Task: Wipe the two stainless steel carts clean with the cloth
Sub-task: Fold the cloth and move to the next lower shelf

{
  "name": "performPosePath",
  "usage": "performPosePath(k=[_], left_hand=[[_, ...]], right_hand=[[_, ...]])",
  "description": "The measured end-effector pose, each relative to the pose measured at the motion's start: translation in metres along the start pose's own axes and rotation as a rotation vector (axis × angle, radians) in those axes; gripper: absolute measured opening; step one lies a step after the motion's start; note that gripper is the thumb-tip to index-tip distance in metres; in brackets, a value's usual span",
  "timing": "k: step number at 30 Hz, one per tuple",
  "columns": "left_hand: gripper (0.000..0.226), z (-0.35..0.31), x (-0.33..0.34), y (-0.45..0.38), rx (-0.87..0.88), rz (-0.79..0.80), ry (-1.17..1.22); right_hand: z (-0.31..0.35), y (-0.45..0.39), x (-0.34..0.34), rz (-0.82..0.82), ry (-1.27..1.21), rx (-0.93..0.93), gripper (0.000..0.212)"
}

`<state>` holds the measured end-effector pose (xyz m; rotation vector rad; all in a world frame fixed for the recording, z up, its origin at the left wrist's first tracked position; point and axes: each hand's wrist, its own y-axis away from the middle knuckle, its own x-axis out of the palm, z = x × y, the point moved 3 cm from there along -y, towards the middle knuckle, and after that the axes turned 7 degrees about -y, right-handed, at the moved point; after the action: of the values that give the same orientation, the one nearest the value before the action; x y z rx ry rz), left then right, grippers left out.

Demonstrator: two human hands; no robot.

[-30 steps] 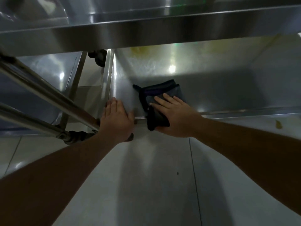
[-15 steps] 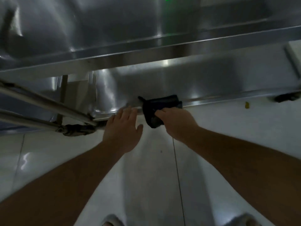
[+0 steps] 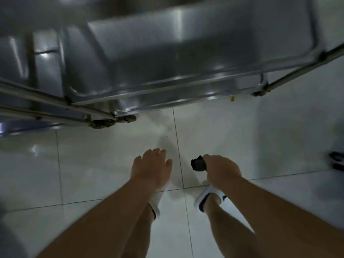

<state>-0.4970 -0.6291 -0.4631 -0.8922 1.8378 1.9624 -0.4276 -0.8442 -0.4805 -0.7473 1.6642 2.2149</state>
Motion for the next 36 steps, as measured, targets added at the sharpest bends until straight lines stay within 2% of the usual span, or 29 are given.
performPosePath(k=[4, 11, 18, 23, 29, 32, 36], left_hand=[[0.056, -0.026, -0.073, 0.096, 0.004, -0.055, -0.024], [0.056, -0.029, -0.196, 0.231, 0.005, -0.231, 0.038], [0.056, 0.009, -0.309, 0.31, 0.1, -0.43, -0.025], [0.058, 0.008, -0.368, 0.345, 0.196, -0.531, -0.052], [0.056, -0.061, -0.416, 0.372, 0.369, -0.605, -0.098], [0.052, -0.114, -0.441, 0.39, 0.457, -0.66, -0.144], [0.049, -0.196, -0.462, 0.407, 0.56, -0.691, -0.197]], right_hand=[[0.01, 0.088, -0.081, 0.013, 0.048, -0.028, 0.043], [0.049, 0.22, -0.214, -0.168, 0.121, -0.028, 0.047], [0.106, 0.314, -0.285, -0.422, -0.154, 0.016, 0.036], [0.111, 0.379, -0.306, -0.571, -0.321, 0.069, 0.022], [0.071, 0.46, -0.331, -0.755, -0.495, 0.121, 0.013], [0.035, 0.5, -0.345, -0.881, -0.555, 0.162, 0.021], [-0.027, 0.544, -0.357, -0.929, -0.547, 0.221, 0.025]])
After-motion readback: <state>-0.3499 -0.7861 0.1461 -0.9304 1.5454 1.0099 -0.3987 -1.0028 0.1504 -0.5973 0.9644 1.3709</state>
